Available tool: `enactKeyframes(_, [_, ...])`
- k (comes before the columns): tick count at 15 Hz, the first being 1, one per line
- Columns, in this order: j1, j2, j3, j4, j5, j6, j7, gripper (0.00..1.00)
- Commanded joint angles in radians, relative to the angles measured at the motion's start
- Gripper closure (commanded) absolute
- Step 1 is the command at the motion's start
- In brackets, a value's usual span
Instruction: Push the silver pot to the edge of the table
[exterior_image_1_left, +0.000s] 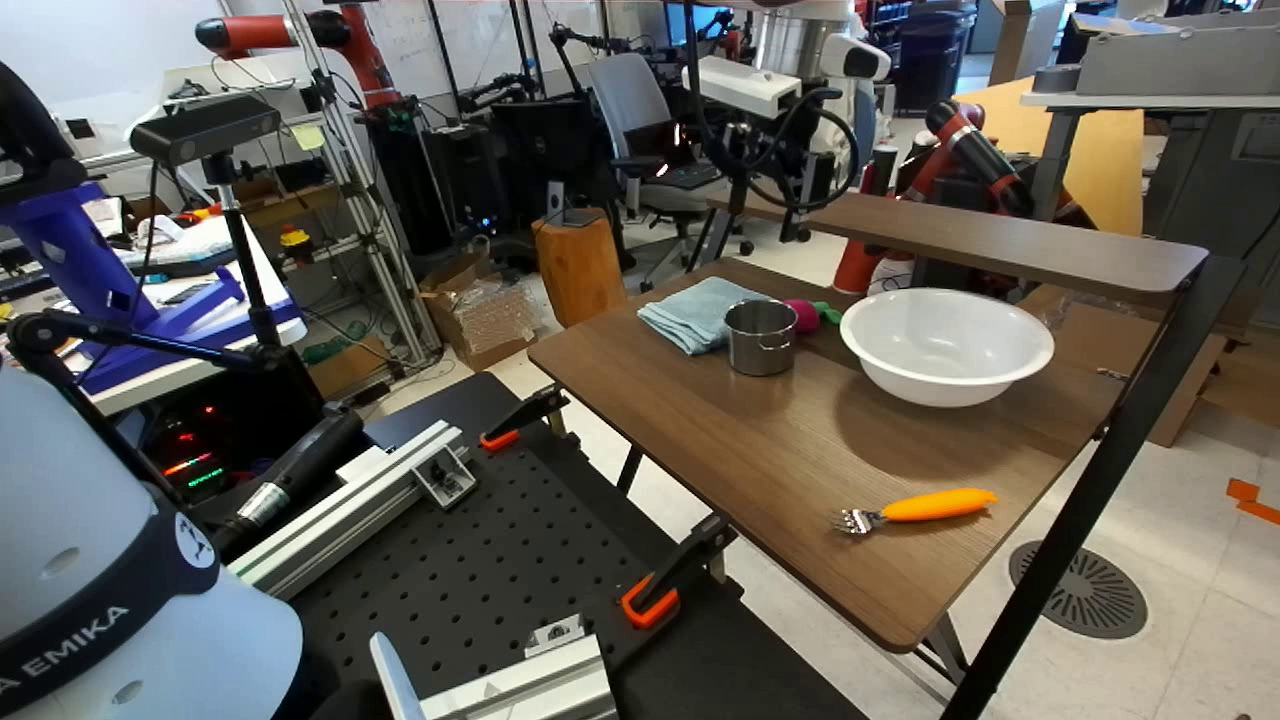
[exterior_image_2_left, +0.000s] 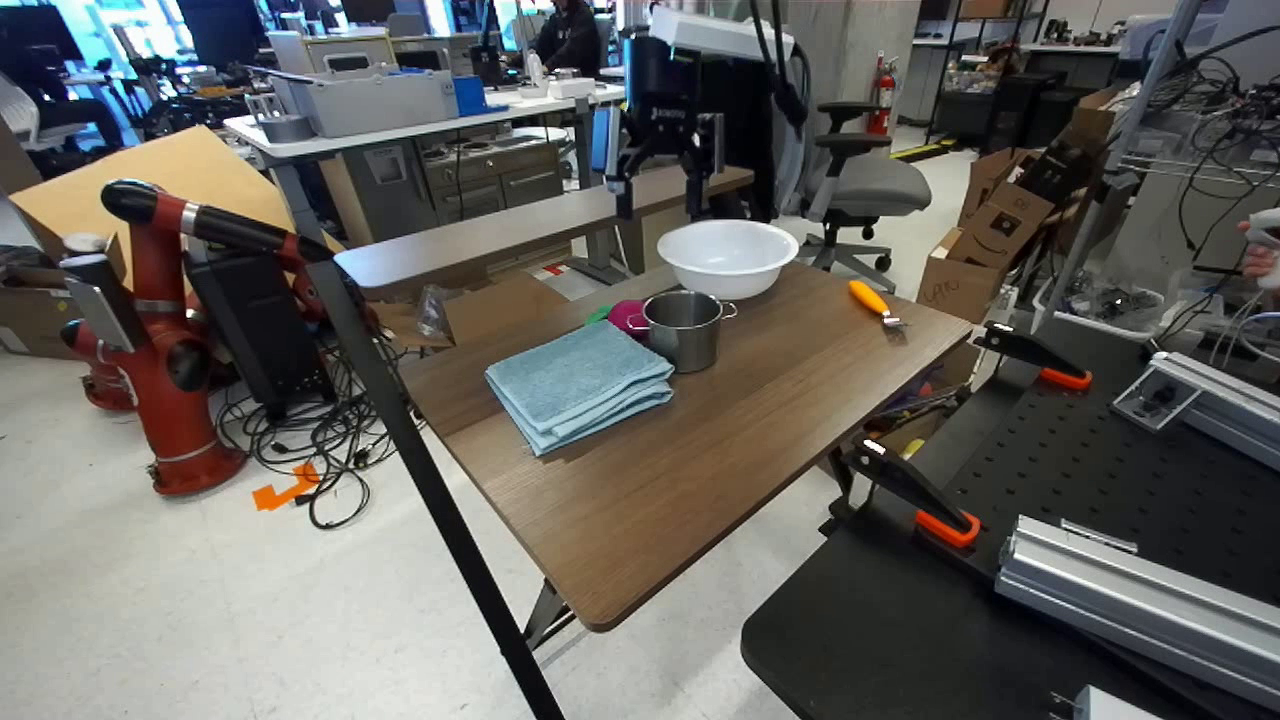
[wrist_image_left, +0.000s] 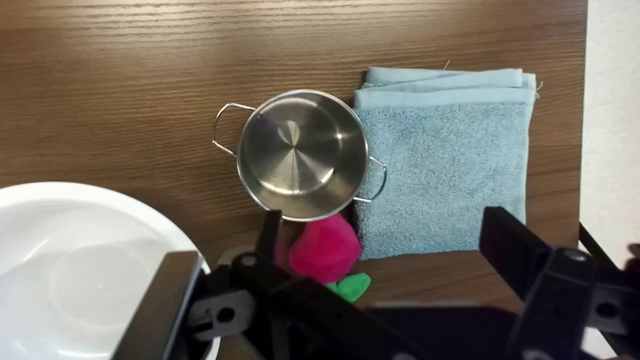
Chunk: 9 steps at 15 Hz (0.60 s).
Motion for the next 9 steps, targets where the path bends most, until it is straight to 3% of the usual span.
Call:
enactKeyframes(1, [0.008,0.062,0.010,0.095,-0.039,-0.096,0.064,0.00])
enactKeyframes(2, [-0.005,0.038,0.019,0.037,-0.021,-0.027,0.035,0.00])
enactKeyframes(9, [0.000,0.049,0.019,0.068,-0.030,-0.063,0.048,0.00])
